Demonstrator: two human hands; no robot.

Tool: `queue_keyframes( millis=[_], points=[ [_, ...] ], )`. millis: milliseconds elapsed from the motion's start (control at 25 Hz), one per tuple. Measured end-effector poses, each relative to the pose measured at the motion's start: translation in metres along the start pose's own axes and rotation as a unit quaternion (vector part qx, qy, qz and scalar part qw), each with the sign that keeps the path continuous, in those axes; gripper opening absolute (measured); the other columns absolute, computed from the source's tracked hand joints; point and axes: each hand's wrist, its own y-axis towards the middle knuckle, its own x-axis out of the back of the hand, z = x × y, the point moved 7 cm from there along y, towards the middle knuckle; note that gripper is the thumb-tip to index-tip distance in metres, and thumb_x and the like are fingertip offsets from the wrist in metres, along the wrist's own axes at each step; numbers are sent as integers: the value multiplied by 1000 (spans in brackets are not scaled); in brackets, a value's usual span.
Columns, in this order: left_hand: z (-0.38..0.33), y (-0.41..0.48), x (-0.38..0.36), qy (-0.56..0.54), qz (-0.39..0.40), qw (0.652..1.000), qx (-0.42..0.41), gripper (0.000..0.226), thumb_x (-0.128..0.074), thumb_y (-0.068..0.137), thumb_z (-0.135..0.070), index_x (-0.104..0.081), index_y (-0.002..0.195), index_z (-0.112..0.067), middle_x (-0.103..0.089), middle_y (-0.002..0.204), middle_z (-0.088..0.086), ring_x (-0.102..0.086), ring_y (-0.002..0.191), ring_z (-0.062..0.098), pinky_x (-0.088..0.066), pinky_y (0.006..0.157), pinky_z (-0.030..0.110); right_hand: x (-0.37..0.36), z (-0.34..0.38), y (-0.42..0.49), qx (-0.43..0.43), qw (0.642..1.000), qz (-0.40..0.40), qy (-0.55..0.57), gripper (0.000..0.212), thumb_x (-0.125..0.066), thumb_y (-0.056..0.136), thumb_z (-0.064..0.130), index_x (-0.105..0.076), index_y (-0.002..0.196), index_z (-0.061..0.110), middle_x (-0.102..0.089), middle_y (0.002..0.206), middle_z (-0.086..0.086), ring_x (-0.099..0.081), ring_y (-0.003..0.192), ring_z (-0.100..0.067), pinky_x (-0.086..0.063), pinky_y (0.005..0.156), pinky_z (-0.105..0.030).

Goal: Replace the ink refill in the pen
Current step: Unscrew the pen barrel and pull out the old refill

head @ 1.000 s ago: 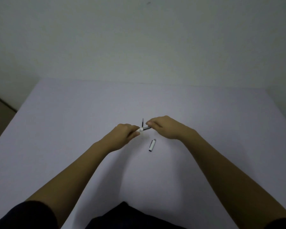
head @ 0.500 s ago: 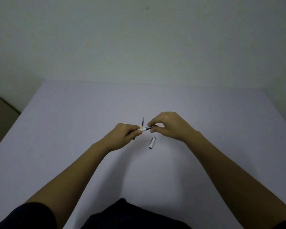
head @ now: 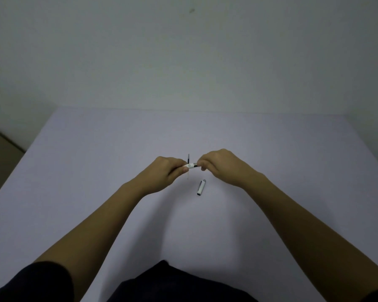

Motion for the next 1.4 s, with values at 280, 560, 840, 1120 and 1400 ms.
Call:
queue_keyframes(
  millis=[280,560,840,1120,1400],
  points=[
    [0,3,8,-11,-21,1000,-13,25,-46,96,-32,-62,87,-14,-50,60,-5,-43,55,9,-31,52,19,13,-3,-7,-7,996,-52,72,28,-51,91,38,-63,108,19,-68,95,7,-59,87,-10,-46,80,-27],
    [-6,0,8,-10,-13,999,-32,26,-47,96,-30,-64,92,-11,-52,63,-2,-43,56,9,-35,56,17,19,2,-13,29,990,-97,95,19,-67,81,33,-65,95,19,-67,86,6,-57,79,-7,-44,73,-21],
    [-10,-1,8,17,-14,999,-50,24,-47,96,-31,-63,94,-13,-51,66,-6,-45,58,7,-34,55,17,21,3,-12,21,986,-107,126,9,-67,82,25,-69,87,18,-67,79,8,-54,70,2,-40,67,-8],
    [-11,-4,9,15,-24,998,-48,23,-47,96,-30,-63,94,-13,-53,68,-4,-43,59,9,-35,58,16,12,-7,-12,-20,989,-65,133,23,-53,91,35,-71,90,20,-71,76,-1,-51,56,-11,-40,56,-22],
    [-9,-3,10,-4,-35,999,-40,23,-47,96,-32,-63,92,-16,-50,62,-8,-46,60,5,-35,57,14,13,-8,-14,-26,983,-77,162,24,-58,87,40,-72,96,23,-71,80,7,-53,61,-3,-43,60,-12]
  ],
)
